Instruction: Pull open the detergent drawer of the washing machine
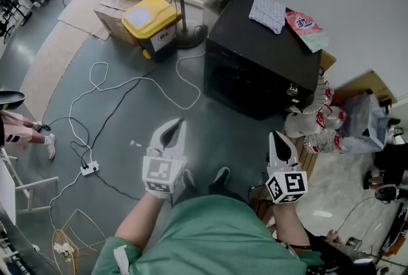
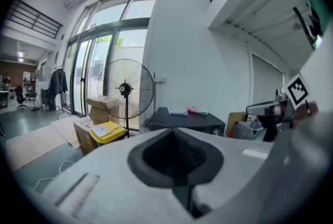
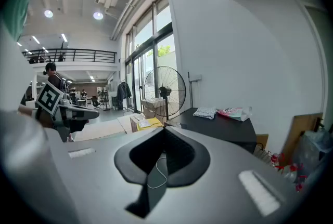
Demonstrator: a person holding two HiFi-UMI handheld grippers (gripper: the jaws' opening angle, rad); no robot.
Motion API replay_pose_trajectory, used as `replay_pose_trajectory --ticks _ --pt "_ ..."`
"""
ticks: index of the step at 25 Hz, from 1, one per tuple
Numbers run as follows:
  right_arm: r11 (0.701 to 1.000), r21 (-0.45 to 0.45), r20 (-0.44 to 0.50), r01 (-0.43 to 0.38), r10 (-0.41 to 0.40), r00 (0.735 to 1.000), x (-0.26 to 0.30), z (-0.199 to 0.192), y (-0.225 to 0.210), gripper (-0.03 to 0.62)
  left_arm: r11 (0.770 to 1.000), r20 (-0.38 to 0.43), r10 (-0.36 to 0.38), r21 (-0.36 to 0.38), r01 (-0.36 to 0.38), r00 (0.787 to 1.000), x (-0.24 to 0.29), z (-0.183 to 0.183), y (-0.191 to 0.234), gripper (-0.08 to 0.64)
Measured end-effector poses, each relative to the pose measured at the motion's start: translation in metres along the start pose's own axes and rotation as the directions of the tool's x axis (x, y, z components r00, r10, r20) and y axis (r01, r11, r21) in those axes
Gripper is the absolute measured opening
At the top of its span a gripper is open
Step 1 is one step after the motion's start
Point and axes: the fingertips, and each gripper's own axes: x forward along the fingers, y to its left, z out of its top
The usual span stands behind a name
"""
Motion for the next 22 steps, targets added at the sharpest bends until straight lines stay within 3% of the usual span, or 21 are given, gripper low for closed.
replay_pose_trajectory --ticks 5,10,14,18,22 --pt "1.0 -0.007 0.008 0.019 -0.019 1.0 0.013 -0.005 0.037 0.002 0.999 -0.052 -0.02 -0.048 0.018 0.998 -0.022 -0.031 0.042 -0.002" --pt "1.0 -0.004 0.037 -0.001 0.001 0.999 0.014 0.004 0.059 0.002 0.997 -0.031 -0.054 -0.058 0.052 0.998 -0.033 -0.023 0.044 0.002" --pt "0.999 -0.004 0.078 -0.037 0.037 0.996 0.01 0.011 0.061 0.003 0.995 -0.004 -0.088 -0.048 0.088 0.996 -0.03 -0.011 0.03 0.074" --pt "0.997 -0.043 0.102 -0.07 0.074 0.992 0.003 0.022 0.053 0.162 0.995 0.014 -0.099 -0.025 0.099 0.995 -0.022 0.001 0.006 0.192" --pt "0.994 -0.054 0.129 -0.093 0.099 0.987 -0.002 0.031 0.031 0.165 0.995 0.019 -0.096 -0.001 0.096 0.995 -0.004 0.013 -0.018 0.201"
